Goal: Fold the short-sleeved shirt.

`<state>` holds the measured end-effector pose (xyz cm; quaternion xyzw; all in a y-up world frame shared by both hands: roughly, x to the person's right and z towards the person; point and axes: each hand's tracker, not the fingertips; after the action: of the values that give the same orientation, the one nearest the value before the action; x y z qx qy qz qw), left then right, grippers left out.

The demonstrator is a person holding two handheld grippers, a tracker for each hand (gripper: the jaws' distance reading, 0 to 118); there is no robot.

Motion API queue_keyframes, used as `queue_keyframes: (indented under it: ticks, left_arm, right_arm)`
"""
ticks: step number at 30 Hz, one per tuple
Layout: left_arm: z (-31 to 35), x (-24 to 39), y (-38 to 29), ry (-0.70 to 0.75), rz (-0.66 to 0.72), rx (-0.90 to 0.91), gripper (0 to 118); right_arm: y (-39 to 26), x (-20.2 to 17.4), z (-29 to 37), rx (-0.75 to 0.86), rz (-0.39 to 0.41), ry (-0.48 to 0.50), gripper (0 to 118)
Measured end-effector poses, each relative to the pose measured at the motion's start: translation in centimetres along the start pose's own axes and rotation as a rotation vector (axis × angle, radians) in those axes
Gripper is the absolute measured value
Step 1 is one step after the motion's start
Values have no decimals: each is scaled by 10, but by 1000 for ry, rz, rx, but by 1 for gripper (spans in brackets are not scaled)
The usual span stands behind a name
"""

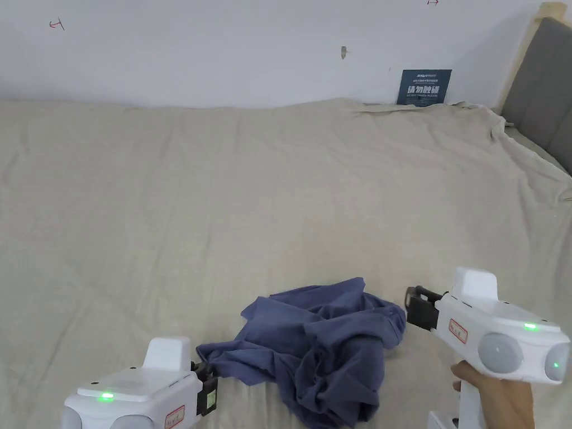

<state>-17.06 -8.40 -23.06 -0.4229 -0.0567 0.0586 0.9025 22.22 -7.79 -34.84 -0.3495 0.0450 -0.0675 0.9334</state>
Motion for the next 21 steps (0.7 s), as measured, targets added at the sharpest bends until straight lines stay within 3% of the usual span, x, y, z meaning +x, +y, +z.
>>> queue_keyframes:
  ticks: [3, 11, 13, 14, 15, 16, 21]
  left_arm:
    - [-1, -1, 3, -7, 4, 2, 4]
    - [-1, -3, 6, -24, 2, -1, 4]
    - [-1, -4, 5, -24, 2, 0, 4]
    - [-1, -4, 6, -26, 4, 1, 4]
    - [-1, -5, 5, -27, 5, 0, 4]
    - [-1, -5, 5, -28, 7, -2, 4]
    - [2, -9, 5, -41, 28, 1, 4]
  right_arm:
    - [5, 4, -34, -76, -33, -1, 94]
    - [-3, -2, -104, -291, -69, 2, 94]
    - [-8, -17, -97, -316, -70, 5, 75]
    - [-11, -18, -98, -322, -78, 27, 59]
    - [-12, -19, -97, -330, -93, 58, 27]
    - [-13, -21, -93, -325, -111, 80, 2]
    - [-9, -31, -59, -252, -20, 84, 2]
